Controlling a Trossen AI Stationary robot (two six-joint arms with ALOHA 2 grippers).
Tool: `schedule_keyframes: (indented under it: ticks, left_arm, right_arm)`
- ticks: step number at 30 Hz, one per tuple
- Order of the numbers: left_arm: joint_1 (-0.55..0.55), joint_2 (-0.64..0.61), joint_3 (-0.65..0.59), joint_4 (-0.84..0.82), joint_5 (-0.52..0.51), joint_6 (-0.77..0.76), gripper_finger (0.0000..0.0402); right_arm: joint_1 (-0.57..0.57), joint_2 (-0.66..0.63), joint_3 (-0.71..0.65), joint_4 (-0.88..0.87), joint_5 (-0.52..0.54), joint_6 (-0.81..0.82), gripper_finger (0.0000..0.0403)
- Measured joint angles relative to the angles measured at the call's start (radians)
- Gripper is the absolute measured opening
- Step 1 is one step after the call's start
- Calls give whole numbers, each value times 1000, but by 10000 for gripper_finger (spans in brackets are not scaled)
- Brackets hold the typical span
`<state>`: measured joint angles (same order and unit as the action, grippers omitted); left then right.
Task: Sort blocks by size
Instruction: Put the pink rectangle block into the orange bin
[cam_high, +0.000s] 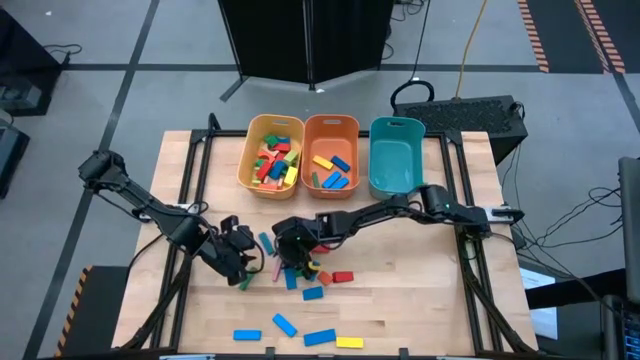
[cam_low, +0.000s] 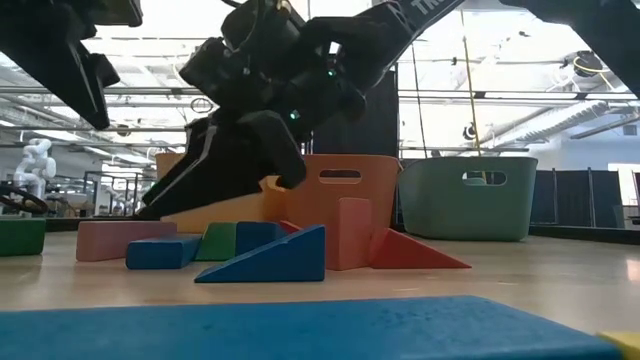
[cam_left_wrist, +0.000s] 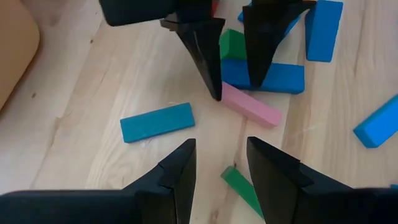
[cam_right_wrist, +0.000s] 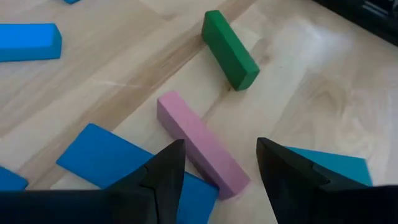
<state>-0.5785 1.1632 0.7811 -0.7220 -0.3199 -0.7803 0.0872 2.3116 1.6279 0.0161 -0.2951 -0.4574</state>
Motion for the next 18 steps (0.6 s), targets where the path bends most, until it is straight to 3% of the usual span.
schedule_keyframes:
  ticks: [18]
  left_arm:
    - [1, 0, 0, 12, -26, 2, 144]
  right_arm:
    - [-6, 32, 0, 17, -26, -47, 156]
